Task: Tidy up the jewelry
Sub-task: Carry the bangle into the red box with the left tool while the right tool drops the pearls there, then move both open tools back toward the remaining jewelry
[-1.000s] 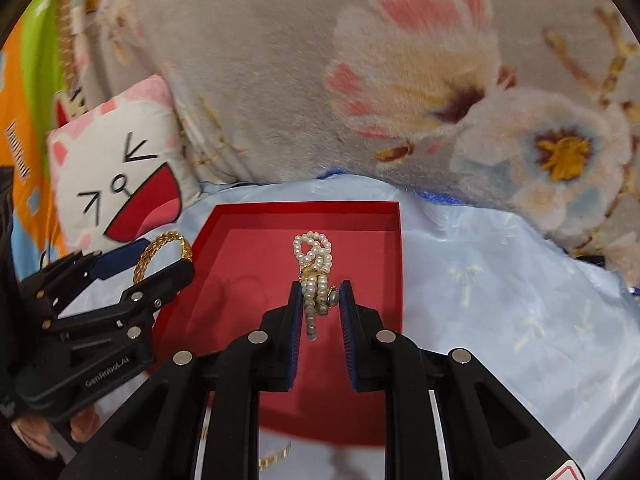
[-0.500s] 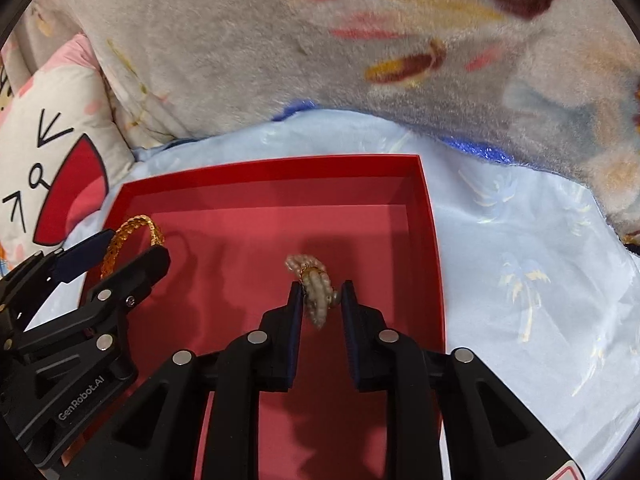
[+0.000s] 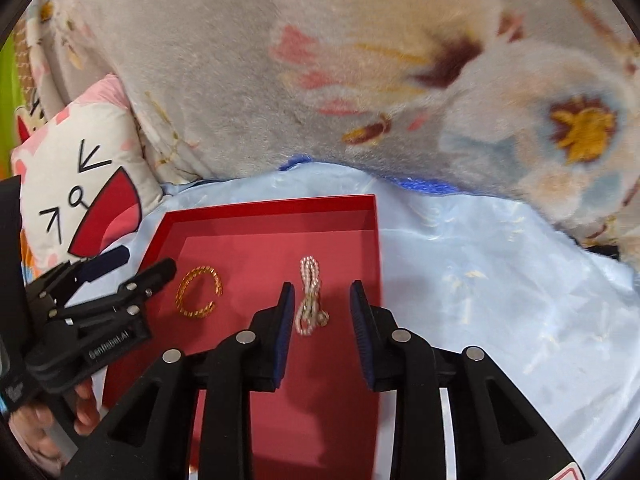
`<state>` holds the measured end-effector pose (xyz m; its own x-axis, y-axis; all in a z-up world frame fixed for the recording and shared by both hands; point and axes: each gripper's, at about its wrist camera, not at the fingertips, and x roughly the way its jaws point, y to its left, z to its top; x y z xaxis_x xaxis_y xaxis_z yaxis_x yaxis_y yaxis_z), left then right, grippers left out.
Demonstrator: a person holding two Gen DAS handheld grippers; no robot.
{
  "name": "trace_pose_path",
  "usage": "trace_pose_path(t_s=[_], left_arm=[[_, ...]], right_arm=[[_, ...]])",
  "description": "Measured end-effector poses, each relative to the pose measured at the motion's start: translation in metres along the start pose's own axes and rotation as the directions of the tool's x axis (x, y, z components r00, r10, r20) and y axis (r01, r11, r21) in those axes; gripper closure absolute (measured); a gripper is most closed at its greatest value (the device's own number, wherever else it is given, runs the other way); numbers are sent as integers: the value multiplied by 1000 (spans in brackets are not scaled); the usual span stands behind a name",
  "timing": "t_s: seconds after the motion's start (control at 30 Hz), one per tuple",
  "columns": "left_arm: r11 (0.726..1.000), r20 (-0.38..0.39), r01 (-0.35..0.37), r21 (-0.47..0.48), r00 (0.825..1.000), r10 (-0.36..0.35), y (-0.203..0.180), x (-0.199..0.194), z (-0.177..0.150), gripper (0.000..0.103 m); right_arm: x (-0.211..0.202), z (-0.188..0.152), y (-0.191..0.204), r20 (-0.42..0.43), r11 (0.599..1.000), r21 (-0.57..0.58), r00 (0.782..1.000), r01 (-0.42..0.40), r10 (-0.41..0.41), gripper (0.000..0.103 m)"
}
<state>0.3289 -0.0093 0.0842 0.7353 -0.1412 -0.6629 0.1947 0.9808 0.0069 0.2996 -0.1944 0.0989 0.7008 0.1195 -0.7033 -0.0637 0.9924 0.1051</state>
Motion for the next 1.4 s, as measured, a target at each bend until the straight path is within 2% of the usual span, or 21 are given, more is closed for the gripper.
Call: trace_pose_path(t_s=[0.03,0.13,0.3,0.4,0.57,0.7,0.77,0.83,1.1,1.23,1.4], left_arm=[[1000,6,-1,0,1000,1,1,-10,-5,29],[1000,33,-9,25,999,9,-1,-38,-21,28],[999,64,-22,43,998,20,-11,-79,-57,28],[997,72,-47,60,996,43,-22,-97,-81,28],[999,62,-33,39,998,30,-32,-116,-113,28],[998,65,-50,36,997,47,-40,-126,-135,28],[999,49,-42,25,998,40,-40,-128,-146,24],[1000,32,-30,2,999,30,-37,-129,-159,14],[998,41,-40,-42,998,42,-21,-132,-197,14],[999,38,-21,-48,999,23,-18,-132,-201,14],[997,22,-4,-72,1000,6,-14,-128,-201,14]], right_arm=[[-10,-5,-2,6,1000,-9,1000,7,-7,70],[-43,-29,-5,31,999,-44,1000,7,-5,64],[-79,-74,-10,44,998,-58,999,20,-17,64],[-92,-103,-9,45,998,-63,999,25,-22,64],[-105,-146,-4,45,998,-61,999,28,-25,59],[-106,-172,-3,25,998,-53,999,28,-27,55],[-107,-184,-5,12,998,-54,999,34,-33,52],[-107,-196,-10,-1,997,-58,999,45,-45,47],[-95,-222,-23,-50,998,-26,997,59,-60,47],[-91,-223,-25,-59,999,-5,997,41,-41,47],[-91,-225,-20,-55,998,-20,997,56,-57,47]])
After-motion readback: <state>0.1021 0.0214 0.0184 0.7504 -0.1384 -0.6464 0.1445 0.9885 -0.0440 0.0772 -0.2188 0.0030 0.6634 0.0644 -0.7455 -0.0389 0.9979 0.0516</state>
